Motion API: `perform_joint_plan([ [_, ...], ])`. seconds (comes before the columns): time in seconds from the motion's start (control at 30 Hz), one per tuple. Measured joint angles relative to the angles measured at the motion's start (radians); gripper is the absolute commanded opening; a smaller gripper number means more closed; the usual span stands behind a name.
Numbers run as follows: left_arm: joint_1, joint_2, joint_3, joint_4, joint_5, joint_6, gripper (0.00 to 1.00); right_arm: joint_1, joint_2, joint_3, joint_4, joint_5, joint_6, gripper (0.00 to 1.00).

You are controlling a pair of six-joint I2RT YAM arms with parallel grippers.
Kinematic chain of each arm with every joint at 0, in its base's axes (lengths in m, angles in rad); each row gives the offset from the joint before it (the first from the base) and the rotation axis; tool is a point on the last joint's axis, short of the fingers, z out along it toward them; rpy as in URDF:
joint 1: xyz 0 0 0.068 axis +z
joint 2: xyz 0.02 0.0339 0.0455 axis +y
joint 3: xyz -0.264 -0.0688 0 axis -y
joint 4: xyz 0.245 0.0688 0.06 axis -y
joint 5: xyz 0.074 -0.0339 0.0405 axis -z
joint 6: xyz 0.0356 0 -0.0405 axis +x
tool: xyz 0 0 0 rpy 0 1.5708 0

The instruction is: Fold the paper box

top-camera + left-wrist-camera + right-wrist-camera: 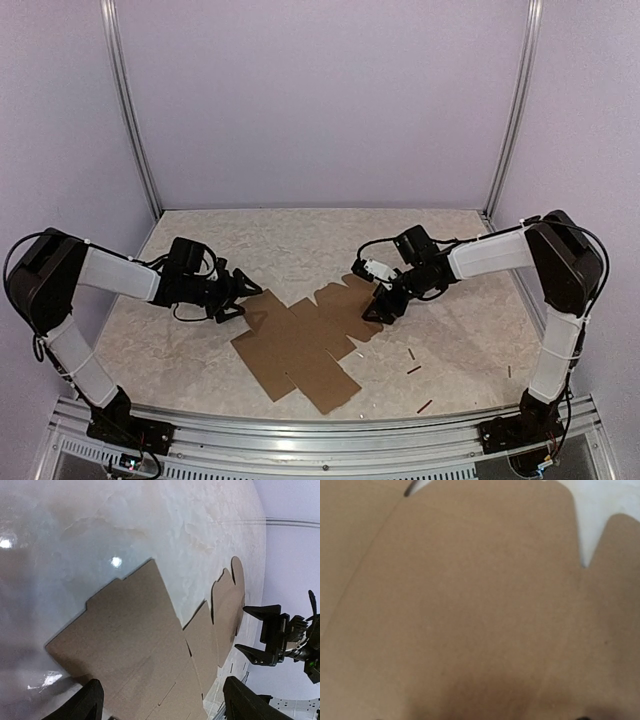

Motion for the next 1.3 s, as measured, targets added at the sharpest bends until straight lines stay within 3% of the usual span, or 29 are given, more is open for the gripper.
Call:
perform_joint_plan([
  [0.33, -0.016, -0.026, 0.001, 0.212, 0.013, -0.013, 0.80, 0.000, 0.015, 0.002, -0.012, -0.001, -0.010, 0.79],
  [0.6, -0.014, -0.013, 0.124, -0.078, -0.130, 0.008, 0.84, 0.002, 0.003, 0.005, -0.023, 0.000, -0.010, 0.81],
  [0.83, -0.016, -0.021, 0.063, -0.204, -0.177, 0.007, 0.84, 0.032, -0.053, 0.039, -0.054, 0.004, -0.021, 0.80],
  [0.93, -0.017, -0.045, 0.041, -0.213, -0.181, 0.008, 0.83, 0.086, -0.064, 0.067, -0.087, -0.018, -0.055, 0.81],
  [1.07, -0.016, -0.072, 0.014, -0.217, -0.179, 0.010, 0.83, 0.166, -0.183, -0.036, -0.113, -0.044, -0.173, 0.81],
  [1.2, -0.013, -0.093, 0.001, -0.234, -0.182, 0.028, 0.82, 0.301, -0.340, -0.170, -0.109, 0.019, -0.310, 0.78],
  [1.3, -0.008, -0.093, 0.001, -0.235, -0.187, 0.035, 0.82, 0.432, -0.358, -0.219, -0.060, 0.117, -0.370, 0.74],
])
